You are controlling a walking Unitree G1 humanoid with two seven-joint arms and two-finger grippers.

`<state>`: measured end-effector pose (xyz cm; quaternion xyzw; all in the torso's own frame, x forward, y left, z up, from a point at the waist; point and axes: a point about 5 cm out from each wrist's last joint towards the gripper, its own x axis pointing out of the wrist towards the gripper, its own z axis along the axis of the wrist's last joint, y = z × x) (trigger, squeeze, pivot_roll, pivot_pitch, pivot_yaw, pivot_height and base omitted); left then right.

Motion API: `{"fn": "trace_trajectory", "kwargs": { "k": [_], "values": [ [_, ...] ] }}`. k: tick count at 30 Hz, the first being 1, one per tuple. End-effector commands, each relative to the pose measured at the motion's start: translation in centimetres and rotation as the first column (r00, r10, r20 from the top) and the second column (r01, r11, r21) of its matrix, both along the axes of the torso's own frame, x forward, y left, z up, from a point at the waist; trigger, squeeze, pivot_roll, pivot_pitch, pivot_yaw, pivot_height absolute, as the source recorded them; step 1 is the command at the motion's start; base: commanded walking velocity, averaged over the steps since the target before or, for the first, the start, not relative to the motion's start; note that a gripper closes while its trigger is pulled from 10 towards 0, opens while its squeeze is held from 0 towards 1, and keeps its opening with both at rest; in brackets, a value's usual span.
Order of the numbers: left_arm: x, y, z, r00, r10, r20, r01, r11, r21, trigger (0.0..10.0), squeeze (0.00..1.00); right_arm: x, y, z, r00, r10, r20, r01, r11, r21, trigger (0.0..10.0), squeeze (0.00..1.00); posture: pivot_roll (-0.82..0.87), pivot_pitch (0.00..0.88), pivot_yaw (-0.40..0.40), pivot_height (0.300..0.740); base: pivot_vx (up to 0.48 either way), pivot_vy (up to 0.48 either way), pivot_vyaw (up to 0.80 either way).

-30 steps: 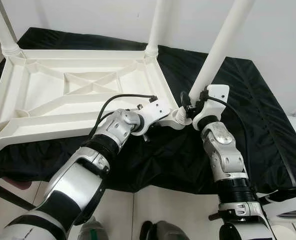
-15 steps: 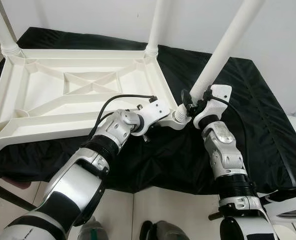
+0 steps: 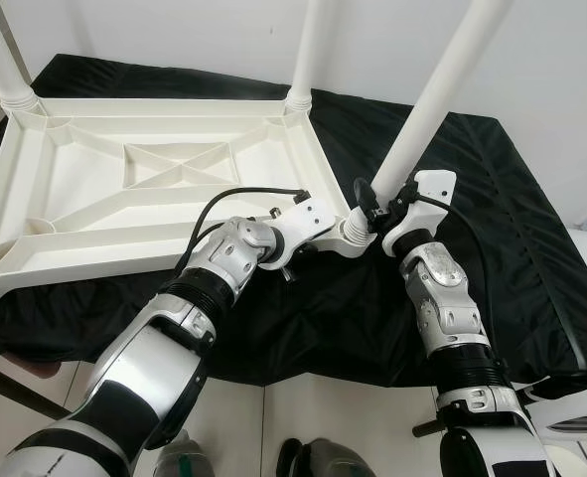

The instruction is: Building children table

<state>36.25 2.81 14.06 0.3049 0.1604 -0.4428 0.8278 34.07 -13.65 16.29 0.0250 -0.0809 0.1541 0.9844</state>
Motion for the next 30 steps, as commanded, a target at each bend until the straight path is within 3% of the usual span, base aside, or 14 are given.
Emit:
{"fn": "trace_trajectory", "kwargs": {
  "k": [1,13,30],
  "values": [
    [0.3,-0.8,2.5,0.995,-0.018,0.097,0.023,0.998,-0.058,10.0,0.00,-0.5,0.6,-2.4,0.994,0.045,-0.103,-0.045,0.999,0.002,10.0,0.00,0.07,0.053,-0.117,0.740,0.000,0.000,0.00],
    [0.4,-0.8,2.6,0.995,-0.014,0.101,0.020,0.998,-0.059,10.0,0.00,-0.4,0.3,-3.1,0.991,0.047,-0.122,-0.047,0.999,0.004,10.0,0.00,0.07,0.056,-0.113,0.740,0.000,0.000,0.00],
    [0.6,-0.8,3.1,0.993,-0.011,0.116,0.019,0.998,-0.064,10.0,0.00,0.3,-1.5,-3.3,0.991,-0.020,-0.130,0.021,1.000,0.000,10.0,0.00,0.07,0.056,-0.109,0.740,0.000,0.000,0.00]
  ]
}}
